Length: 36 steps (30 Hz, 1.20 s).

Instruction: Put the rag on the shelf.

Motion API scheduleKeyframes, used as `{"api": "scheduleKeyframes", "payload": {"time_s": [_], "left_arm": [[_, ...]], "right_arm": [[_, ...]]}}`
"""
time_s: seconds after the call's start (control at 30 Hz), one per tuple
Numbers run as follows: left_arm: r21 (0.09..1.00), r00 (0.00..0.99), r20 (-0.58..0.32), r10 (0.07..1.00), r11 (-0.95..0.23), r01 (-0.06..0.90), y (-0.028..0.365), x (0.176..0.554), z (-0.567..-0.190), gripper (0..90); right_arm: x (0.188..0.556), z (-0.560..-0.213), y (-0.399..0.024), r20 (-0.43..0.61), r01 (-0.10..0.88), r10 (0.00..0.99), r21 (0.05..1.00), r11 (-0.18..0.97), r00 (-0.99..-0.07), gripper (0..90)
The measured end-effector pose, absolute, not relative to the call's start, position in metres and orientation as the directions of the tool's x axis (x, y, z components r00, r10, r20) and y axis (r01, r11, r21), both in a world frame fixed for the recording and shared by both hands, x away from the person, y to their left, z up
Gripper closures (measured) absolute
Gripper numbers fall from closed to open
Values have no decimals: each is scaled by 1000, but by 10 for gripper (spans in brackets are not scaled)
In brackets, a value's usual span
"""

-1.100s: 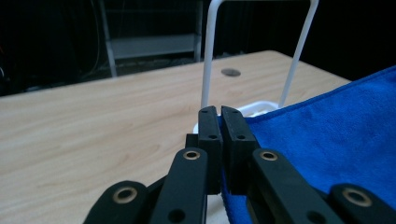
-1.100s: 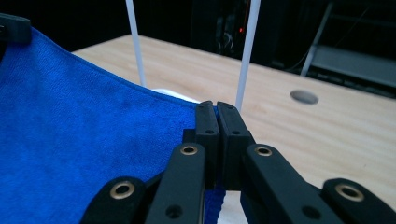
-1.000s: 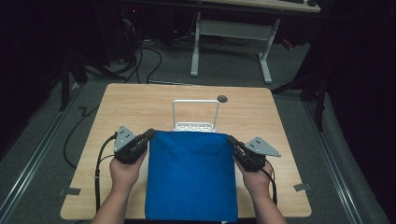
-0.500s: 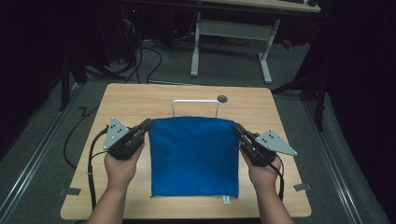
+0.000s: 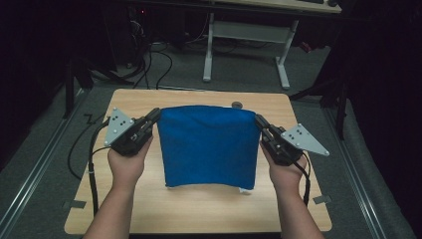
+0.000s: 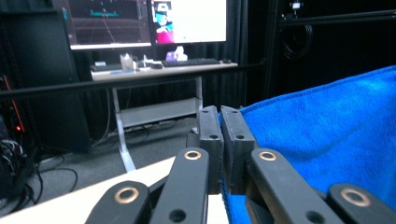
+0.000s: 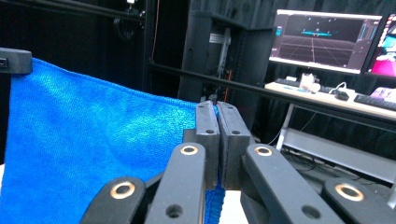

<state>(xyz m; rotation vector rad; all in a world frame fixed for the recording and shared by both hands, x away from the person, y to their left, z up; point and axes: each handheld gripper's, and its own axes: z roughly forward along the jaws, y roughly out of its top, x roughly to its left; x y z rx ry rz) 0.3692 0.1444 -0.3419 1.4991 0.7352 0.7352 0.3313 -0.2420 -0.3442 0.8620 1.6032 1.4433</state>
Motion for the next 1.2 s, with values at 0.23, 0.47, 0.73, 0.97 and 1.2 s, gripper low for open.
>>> {"api": "scheduleKeyframes", "payload": {"time_s": [0.23,0.47,0.73,0.97,1.2], "left_arm": [[999,585,39,810,-32,-23,143,371,-323,883],[998,578,56,814,-38,-44,141,381,-310,883],[999,566,46,823,-31,-36,141,396,-311,884],[998,537,51,842,-58,-4,143,419,-319,885],[997,523,64,850,-80,8,141,437,-319,885]], "right_arm": [[335,-334,-239,-116,-52,886,993,104,-448,889],[342,-321,-238,-116,-65,888,993,97,-444,889],[355,-319,-240,-112,-58,897,994,96,-428,889],[370,-316,-245,-100,-41,907,995,91,-408,890],[390,-318,-246,-95,-15,912,995,97,-398,890]]}}
